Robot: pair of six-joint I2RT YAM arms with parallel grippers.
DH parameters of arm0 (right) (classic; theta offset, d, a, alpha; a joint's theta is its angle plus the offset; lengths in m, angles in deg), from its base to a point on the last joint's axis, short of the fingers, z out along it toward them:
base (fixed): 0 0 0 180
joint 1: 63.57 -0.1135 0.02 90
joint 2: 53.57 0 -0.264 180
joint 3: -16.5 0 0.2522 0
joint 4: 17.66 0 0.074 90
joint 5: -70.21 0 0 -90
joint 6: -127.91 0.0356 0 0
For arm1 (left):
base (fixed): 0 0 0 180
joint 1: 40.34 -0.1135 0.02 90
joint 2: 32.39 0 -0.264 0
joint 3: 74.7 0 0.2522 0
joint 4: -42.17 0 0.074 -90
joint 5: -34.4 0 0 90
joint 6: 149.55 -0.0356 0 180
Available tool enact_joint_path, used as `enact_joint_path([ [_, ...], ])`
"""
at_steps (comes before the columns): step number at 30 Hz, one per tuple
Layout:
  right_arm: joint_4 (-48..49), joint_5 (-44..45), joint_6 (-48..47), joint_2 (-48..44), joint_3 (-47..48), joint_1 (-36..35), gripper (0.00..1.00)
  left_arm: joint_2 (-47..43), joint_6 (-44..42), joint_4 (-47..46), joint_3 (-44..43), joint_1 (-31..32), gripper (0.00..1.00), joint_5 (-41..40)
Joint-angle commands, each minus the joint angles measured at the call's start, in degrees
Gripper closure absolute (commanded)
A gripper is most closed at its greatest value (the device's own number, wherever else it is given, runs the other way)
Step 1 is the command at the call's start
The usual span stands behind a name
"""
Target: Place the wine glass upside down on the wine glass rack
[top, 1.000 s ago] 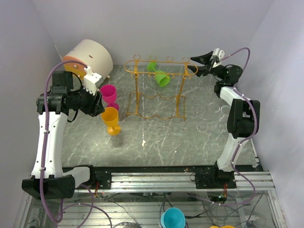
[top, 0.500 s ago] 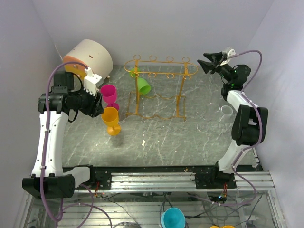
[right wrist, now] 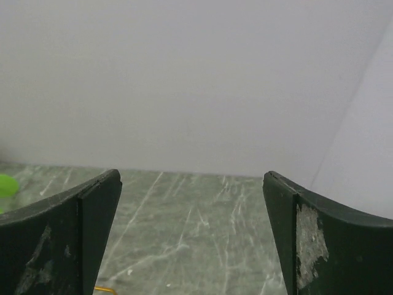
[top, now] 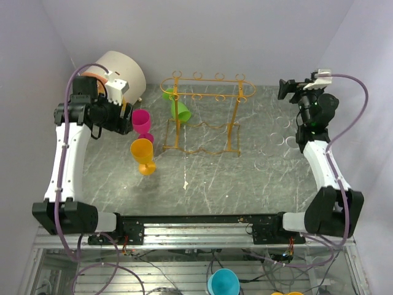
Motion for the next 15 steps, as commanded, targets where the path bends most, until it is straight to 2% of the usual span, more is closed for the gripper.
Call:
enact_joint_path([
  [1, -15.2, 9.28, 9.56, -7.72, 0.67, 0.22, 0.0, 6.61, 2.79, -4.01, -6.53, 0.2, 0.18, -3.22],
  [4, -23.2, 8.15, 18.08, -11.22, 1.97, 0.23, 0.0, 12.13, 4.04, -4.66, -10.12, 0.2, 0.23, -3.02],
  [6, -24.0, 12.04, 30.3, -14.97, -0.6, 0.23, 0.0, 15.6, 5.15, -5.15, -12.43, 0.2, 0.3, -3.06],
  [7, -23.95, 9.86, 33.96, -17.59, -2.95, 0.37, 0.0, 17.19, 5.55, -5.44, -13.3, 0.2, 0.33, -3.01],
  [8, -21.19, 4.47, 31.19, -20.05, -4.87, 0.32, 0.0, 18.68, 5.78, -5.48, -14.11, 0.2, 0.36, -2.86],
  [10, -17.34, -1.9, 32.55, -23.97, -7.31, 0.32, 0.0, 21.25, 6.15, -5.4, -15.42, 0.28, 0.38, -3.22],
  [15, -23.02, -2.98, 32.31, -28.75, -6.58, 0.32, 0.01, 25.88, 6.96, -6.67, -15.59, 0.49, 0.38, -5.44],
])
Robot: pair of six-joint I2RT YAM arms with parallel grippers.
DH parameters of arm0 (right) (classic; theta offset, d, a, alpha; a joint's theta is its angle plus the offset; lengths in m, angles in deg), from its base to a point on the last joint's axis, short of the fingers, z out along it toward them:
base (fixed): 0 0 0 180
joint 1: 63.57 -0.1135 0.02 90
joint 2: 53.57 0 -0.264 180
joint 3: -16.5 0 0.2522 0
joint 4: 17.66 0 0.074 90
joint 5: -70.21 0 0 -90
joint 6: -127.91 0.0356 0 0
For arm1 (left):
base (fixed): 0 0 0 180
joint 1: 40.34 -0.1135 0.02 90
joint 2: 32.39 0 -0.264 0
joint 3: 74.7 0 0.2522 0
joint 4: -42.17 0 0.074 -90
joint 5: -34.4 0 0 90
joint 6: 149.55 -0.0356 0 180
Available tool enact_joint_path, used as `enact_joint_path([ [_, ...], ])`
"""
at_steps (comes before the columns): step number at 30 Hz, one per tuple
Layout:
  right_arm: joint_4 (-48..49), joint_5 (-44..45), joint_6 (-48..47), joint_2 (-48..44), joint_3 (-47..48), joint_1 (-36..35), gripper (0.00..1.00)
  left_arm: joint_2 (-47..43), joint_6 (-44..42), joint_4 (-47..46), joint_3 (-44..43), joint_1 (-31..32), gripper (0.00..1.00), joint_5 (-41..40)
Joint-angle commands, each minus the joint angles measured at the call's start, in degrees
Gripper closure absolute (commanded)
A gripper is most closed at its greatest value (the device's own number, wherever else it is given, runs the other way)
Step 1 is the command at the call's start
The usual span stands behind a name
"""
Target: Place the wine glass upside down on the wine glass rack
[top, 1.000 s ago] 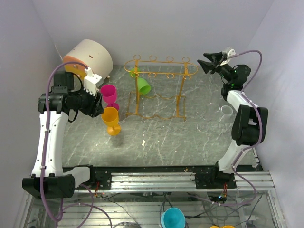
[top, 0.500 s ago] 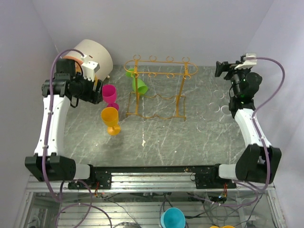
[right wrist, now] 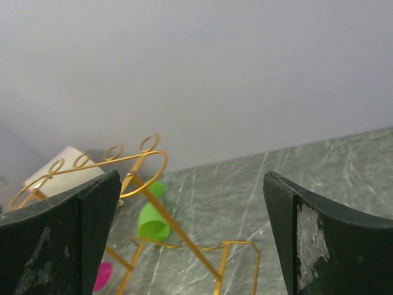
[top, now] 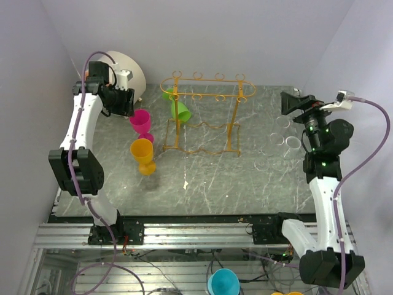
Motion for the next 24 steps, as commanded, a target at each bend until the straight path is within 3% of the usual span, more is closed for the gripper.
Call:
enact_joint_path([
  [1, -4.33, -4.52, 2.15, -3.25, 0.95, 0.19, 0.01, 2.69, 1.62, -2.13, -2.02, 0.61, 0.38, -2.88],
  [12, -9.56, -5.46, -1.56, -6.1, 2.77, 0.19, 0.01, 7.57, 2.41, -4.21, -2.49, 1.39, 0.44, -7.0],
  [24, -10.47, -6.95, -2.27, -6.84, 4.17, -0.07, 0.02, 8.57, 2.17, -3.48, -2.16, 3.04, 0.93, -5.6],
])
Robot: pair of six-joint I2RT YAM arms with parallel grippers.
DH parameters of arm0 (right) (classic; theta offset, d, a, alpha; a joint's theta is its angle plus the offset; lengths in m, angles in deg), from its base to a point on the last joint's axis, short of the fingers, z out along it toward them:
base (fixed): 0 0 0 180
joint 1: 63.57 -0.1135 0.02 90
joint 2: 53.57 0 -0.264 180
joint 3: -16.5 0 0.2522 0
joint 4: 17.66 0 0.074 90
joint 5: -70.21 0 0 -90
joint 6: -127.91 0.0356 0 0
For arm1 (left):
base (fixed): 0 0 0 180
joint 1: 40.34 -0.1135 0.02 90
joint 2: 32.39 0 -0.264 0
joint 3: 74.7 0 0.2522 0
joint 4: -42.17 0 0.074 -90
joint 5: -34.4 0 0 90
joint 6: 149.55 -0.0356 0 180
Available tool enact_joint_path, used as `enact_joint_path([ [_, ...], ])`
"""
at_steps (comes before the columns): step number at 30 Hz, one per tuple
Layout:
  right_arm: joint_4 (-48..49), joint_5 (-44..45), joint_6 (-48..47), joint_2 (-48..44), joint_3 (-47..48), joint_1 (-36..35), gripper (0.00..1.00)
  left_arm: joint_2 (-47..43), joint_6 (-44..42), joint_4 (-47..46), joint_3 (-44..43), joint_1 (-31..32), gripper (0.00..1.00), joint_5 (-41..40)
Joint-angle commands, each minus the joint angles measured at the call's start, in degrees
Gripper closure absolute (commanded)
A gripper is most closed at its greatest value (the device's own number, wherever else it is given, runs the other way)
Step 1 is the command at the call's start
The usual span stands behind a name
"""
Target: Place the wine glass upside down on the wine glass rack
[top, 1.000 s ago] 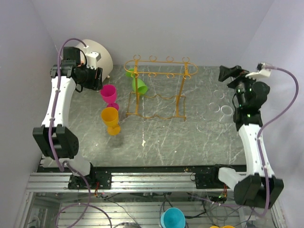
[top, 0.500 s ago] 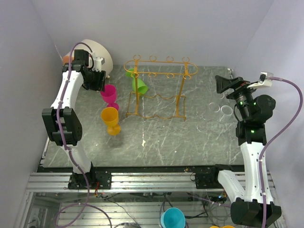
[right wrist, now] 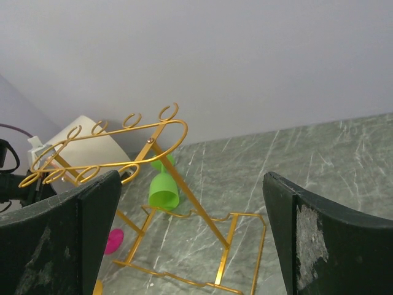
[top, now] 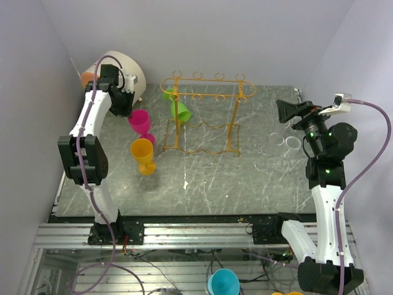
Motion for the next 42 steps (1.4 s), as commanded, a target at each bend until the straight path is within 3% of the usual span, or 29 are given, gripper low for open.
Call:
enact_joint_path([
  [1, -1.39, -0.87, -1.58, -1.38, 3.07, -0.18, 0.02, -0.86, -0.09, -0.62, -0.58, 1.52, 0.93, 1.17],
  [9, -2.45, -4.08, 1.11, -0.74, 10.31, -0.67, 0.01, -10.98, -3.05, 4.94, -6.28, 1.86, 0.93, 0.94],
  [16, 8.11, -19.19, 13.58, 5.52, 18.07, -0.67, 0.0, -21.46, -6.21, 3.03, -20.91, 1.9, 0.93, -8.56],
  [20, 23.2, -26.63, 28.52, 11.17, 20.1, -0.76, 0.0, -29.17, -7.96, -9.92, -18.92, 1.93, 0.93, -10.29],
  [25, 53.6, -29.01, 54.26, 19.07, 18.77, -3.92, 0.01, -30.6, -10.12, -17.24, -24.55, 1.97, 0.93, -5.1],
  [27, 52.89, -27.56, 54.4, 22.25, 21.52, -9.79, 0.01, -32.31, -10.65, -23.42, -21.26, 1.84, 0.93, -1.76],
  [30, 35.07, -23.02, 37.05, 26.62, 31.07, -22.9, 0.02, -35.15, -9.3, -34.15, -14.72, 1.92, 0.93, 4.8],
  [32, 29.36, -18.73, 30.09, 29.71, 36.35, -30.07, 0.02, -38.82, -6.28, -45.66, -6.15, 1.82, 0.93, 8.01],
  [38, 46.7, -9.01, 44.62, 41.13, 36.89, -38.91, 0.05, -51.14, 4.09, -85.74, 22.69, 0.43, 0.93, 14.61],
  [42, 52.4, -0.84, 46.48, 45.68, 36.11, -44.23, 0.07, -54.95, 5.97, -93.1, 30.43, 0.43, 0.93, 15.38],
])
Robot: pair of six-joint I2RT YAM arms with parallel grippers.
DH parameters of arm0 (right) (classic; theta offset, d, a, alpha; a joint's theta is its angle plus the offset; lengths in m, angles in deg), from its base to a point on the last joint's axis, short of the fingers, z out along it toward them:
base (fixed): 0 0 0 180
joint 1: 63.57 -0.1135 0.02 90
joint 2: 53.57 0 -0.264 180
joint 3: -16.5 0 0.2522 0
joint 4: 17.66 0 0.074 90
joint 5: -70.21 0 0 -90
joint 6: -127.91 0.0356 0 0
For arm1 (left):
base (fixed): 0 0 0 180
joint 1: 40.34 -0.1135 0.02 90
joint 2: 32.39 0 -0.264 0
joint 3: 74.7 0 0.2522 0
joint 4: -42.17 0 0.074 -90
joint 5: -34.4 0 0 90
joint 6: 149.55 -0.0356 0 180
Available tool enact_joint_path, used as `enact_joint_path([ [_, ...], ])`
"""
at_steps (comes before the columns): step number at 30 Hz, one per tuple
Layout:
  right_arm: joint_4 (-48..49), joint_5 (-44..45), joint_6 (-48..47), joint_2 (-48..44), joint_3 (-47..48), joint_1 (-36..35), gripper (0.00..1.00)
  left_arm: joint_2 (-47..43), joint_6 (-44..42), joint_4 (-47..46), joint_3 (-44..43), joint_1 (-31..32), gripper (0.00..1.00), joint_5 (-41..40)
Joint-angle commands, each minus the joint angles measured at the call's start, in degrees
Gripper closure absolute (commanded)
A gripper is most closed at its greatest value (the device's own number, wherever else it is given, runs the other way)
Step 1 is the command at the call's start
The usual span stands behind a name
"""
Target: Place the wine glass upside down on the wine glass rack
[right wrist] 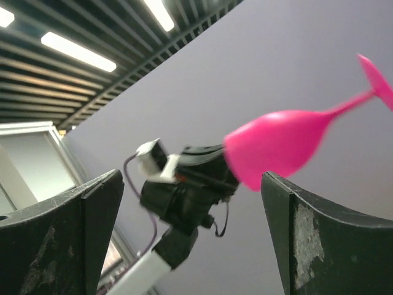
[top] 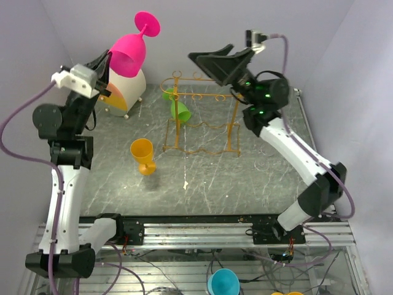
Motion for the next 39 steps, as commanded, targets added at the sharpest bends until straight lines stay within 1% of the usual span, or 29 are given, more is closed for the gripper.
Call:
enact_joint_path([
  [1, 8.17, 12.06, 2.73, 4.75, -0.9, -5.8, 0.07, -5.81, 4.78, -24.67, 6.08, -0.38, 0.93, 3.67],
  [3, 7.57, 16.14, 0.75, 5.91, -1.01, -8.01, 0.09, -7.4, 5.68, -27.41, 9.04, -0.33, 0.93, 3.73],
  [4, 7.92, 17.72, 0.07, 6.58, -1.03, -8.92, 0.11, -8.05, 6.17, -28.35, 10.1, -0.33, 0.93, 4.06],
  [7, 10.25, 20.79, 0.73, 9.39, -0.16, -10.72, 0.14, -9.31, 8.08, -29.94, 12.4, -0.33, 0.93, 5.04],
  [12, 16.39, 21.95, 3.84, 15.63, 4.54, -12.45, 0.15, -10.21, 9.61, -30.51, 15.18, -0.33, 0.93, 5.53],
  [17, 16.35, 23.35, 2.62, 20.31, 9.81, -14.78, 0.16, -10.64, 10.99, -31.65, 17.65, -0.33, 0.93, 5.43],
  [25, 20.4, 26.41, 5.61, 27.02, 17.0, -16.16, 0.18, -10.73, 11.48, -31.54, 18.94, -0.33, 0.93, 7.43],
  [32, 23.04, 29.09, 7.94, 30.69, 19.98, -16.28, 0.32, -10.9, 11.17, -31.27, 19.84, -0.34, 0.93, 7.97],
  [37, 24.88, 29.67, 8.92, 31.79, 20.92, -16.28, 0.49, -10.83, 11.31, -31.56, 20.23, -0.33, 0.93, 7.87],
  [39, 24.62, 29.47, 9.0, 32.06, 21.45, -16.27, 0.58, -10.8, 11.22, -31.71, 20.33, -0.33, 0.93, 7.73],
])
